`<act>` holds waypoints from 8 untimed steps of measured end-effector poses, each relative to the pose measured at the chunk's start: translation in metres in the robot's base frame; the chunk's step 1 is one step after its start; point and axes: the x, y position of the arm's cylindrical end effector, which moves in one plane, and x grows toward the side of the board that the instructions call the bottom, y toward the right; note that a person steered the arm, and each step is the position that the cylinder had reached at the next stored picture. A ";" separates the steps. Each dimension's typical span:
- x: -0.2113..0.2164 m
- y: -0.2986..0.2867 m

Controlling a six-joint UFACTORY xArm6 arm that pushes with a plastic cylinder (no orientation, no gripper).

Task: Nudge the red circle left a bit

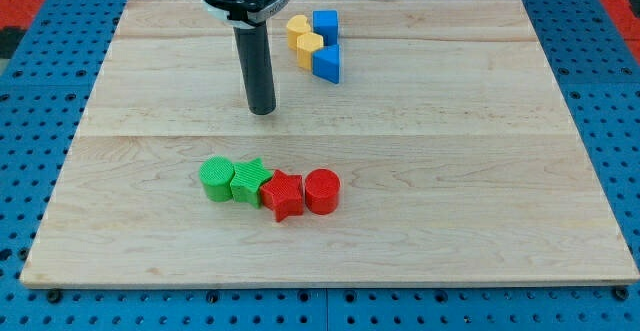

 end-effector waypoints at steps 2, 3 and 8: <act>0.000 0.001; -0.001 0.001; -0.004 0.078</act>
